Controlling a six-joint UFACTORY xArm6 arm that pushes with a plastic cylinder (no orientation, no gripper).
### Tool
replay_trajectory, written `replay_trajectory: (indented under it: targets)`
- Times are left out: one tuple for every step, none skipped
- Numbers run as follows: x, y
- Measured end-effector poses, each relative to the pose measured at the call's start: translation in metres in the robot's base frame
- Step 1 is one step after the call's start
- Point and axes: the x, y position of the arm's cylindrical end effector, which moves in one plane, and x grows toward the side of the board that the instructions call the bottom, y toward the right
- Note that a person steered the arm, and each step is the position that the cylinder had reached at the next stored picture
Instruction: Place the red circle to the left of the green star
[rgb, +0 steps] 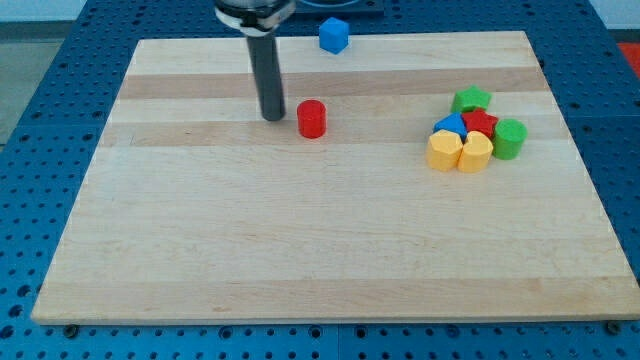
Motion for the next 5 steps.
replay_trajectory:
  targets:
    - [0.038,0.077]
    - [0.048,0.132]
    - [0.044,0.096]
    - [0.024,0.058]
    - [0.014,0.077]
